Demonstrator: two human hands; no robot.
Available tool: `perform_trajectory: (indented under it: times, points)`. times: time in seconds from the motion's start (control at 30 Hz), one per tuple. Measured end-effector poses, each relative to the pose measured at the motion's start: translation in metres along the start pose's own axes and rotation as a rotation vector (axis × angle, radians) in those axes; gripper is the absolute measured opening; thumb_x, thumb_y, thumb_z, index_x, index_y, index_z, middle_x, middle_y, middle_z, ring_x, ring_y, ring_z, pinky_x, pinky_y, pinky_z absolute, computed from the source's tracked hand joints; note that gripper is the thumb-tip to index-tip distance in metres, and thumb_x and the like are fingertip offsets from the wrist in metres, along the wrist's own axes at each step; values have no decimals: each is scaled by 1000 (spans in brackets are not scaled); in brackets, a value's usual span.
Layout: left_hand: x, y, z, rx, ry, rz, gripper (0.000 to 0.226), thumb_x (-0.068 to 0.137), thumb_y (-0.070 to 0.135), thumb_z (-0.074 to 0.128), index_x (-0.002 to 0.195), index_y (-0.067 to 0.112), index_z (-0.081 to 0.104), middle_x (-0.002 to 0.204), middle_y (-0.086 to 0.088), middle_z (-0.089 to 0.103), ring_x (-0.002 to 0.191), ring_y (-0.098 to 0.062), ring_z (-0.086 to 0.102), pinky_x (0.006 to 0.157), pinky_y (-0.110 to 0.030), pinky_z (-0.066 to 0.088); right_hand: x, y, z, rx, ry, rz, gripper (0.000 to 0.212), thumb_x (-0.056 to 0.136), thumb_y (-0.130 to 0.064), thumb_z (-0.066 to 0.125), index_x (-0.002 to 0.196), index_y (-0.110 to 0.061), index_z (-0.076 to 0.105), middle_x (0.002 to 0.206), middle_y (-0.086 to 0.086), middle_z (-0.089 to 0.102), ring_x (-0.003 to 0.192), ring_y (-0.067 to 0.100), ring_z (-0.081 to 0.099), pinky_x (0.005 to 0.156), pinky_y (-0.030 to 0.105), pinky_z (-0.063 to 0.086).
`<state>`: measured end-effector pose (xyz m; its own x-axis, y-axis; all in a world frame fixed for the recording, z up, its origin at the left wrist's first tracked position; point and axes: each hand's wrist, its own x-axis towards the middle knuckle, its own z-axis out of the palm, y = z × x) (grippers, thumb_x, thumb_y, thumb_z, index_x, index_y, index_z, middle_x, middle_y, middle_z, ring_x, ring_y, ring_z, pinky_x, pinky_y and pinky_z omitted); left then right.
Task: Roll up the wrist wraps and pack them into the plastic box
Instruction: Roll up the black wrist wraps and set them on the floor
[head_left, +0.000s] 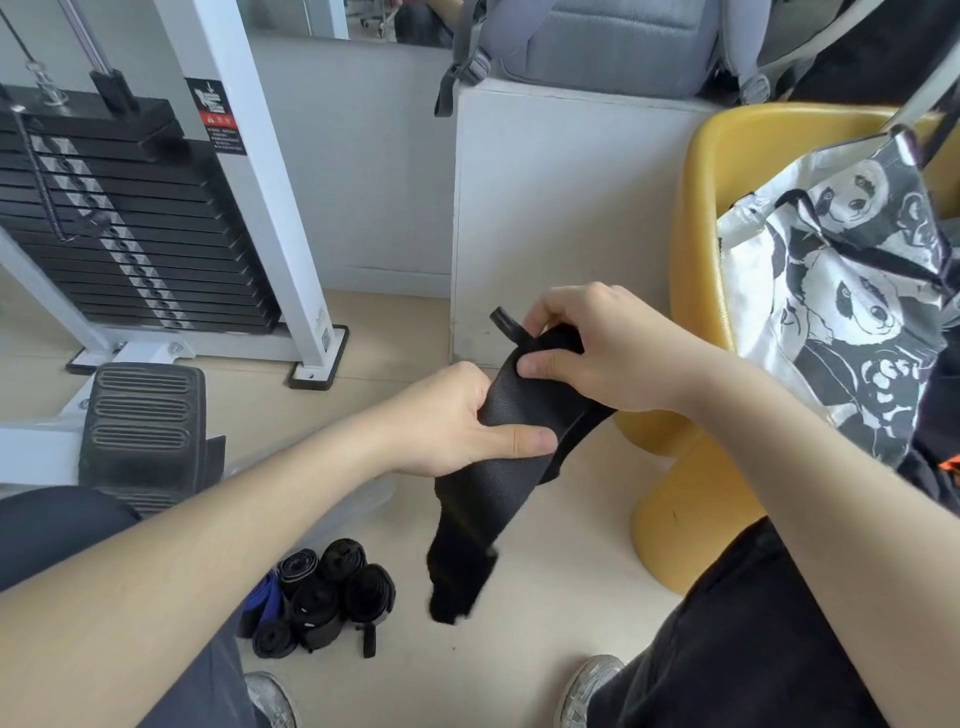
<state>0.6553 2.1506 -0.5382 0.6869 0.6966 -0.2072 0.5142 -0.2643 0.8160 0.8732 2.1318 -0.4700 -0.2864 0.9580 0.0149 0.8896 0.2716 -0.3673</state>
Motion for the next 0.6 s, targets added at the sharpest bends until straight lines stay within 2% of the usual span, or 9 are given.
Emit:
perform_trajectory:
  times: [0.07, 0.17, 0.2, 0.27, 0.33, 0.4, 0.47, 0.53, 0.6]
  points:
    - [-1, -4, 1, -73, -36, -18, 39, 91, 47, 87, 73, 20, 66, 65, 14, 66, 63, -5, 65, 59, -17, 50, 0, -1, 1, 47, -7, -47, 18, 100, -38, 76, 109, -22, 72, 94, -12, 71, 84, 9, 64, 74, 24, 48]
    - [1, -7, 4, -307, -46, -37, 17, 91, 34, 88, 100, 27, 76, 103, 1, 83, 100, -16, 80, 86, -44, 67, 1, -2, 5, 86, -59, -92, 17, 99, -37, 79, 103, -21, 75, 86, -14, 71, 79, 5, 65, 71, 21, 48]
    - [2, -7, 4, -354, -44, 5, 17, 91, 34, 86, 106, 33, 77, 111, 3, 83, 110, -14, 79, 92, -41, 66, 1, -3, 7, 100, -74, -105, 16, 98, -36, 79, 102, -21, 76, 87, -12, 73, 81, 7, 66, 73, 23, 49]
    - [4, -7, 6, -337, -6, 103, 18, 96, 35, 82, 109, 47, 78, 119, 17, 80, 118, 3, 71, 95, -17, 57, 2, -5, 10, 147, -79, -130, 14, 97, -35, 81, 103, -23, 78, 89, -11, 75, 83, 8, 68, 75, 23, 50]
    - [5, -8, 7, -324, 56, 110, 15, 103, 33, 76, 110, 45, 78, 118, 23, 79, 116, 11, 68, 91, -5, 49, 4, -6, 14, 190, -51, -136, 17, 96, -36, 82, 107, -24, 76, 80, -13, 72, 76, 3, 65, 69, 15, 43]
    - [6, -11, 7, -287, 61, 94, 13, 105, 31, 73, 99, 40, 79, 99, 23, 79, 98, 12, 70, 81, -6, 48, 5, -4, 16, 175, -58, -93, 27, 96, -45, 81, 114, -27, 71, 70, -16, 64, 68, 0, 60, 63, 14, 39]
    - [7, -14, 9, -222, 39, 74, 21, 104, 34, 75, 83, 35, 75, 77, 23, 66, 75, 6, 61, 73, -16, 42, 6, 0, 16, 87, -154, -46, 36, 94, -59, 77, 113, -29, 70, 75, -15, 65, 70, 1, 61, 64, 15, 39]
    - [7, -17, 10, -168, 6, 27, 31, 100, 42, 77, 75, 29, 66, 73, 16, 55, 71, -5, 50, 70, -33, 35, 7, 6, 14, 20, -321, -1, 43, 88, -68, 77, 105, -29, 72, 83, -11, 71, 75, 8, 66, 66, 23, 49]
    - [6, -18, 12, -136, -25, -12, 27, 99, 43, 79, 80, 25, 72, 75, 7, 66, 73, -9, 57, 71, -40, 44, 6, 11, 11, 1, -472, 53, 47, 78, -69, 86, 103, -30, 75, 90, -10, 77, 80, 10, 72, 72, 28, 60]
